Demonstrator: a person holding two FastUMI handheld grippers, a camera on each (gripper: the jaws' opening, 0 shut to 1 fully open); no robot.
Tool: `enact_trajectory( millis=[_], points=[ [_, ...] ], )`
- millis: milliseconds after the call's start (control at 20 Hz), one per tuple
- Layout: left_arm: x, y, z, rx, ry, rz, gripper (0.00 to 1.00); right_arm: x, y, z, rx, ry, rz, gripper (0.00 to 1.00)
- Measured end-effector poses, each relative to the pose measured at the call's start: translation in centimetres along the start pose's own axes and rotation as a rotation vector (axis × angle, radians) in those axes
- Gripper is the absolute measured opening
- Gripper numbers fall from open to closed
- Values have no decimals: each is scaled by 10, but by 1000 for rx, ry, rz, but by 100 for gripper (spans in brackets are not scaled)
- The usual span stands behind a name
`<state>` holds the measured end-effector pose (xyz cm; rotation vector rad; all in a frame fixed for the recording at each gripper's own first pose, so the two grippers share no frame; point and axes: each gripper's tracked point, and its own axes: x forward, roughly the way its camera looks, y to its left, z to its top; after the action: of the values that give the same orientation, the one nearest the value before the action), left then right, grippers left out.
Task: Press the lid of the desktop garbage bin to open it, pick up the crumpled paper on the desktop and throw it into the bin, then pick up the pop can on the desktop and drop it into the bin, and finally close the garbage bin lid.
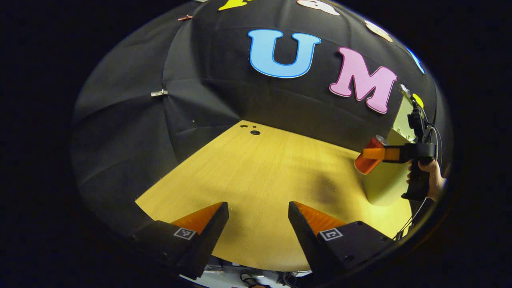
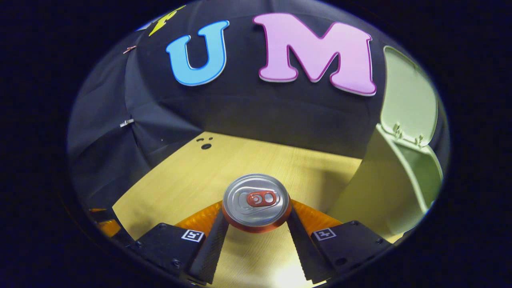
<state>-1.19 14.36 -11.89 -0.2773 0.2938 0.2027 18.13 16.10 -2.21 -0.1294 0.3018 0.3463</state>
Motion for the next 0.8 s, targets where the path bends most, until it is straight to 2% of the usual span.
enact_trajectory(
  millis=[50,200,500,800],
  points=[
    [2,2,-5,-1,7,-13,99,-10,-1,13,-9,-27,-9,83],
    [9,11,-14,23,32,-52,96,-40,-1,52,-28,-104,-45,83],
    [24,-7,6,76,13,-178,96,-94,-10,100,-11,-216,-123,83],
    [34,-46,27,184,-31,-280,96,-135,-65,128,34,-291,-241,83]
  ],
)
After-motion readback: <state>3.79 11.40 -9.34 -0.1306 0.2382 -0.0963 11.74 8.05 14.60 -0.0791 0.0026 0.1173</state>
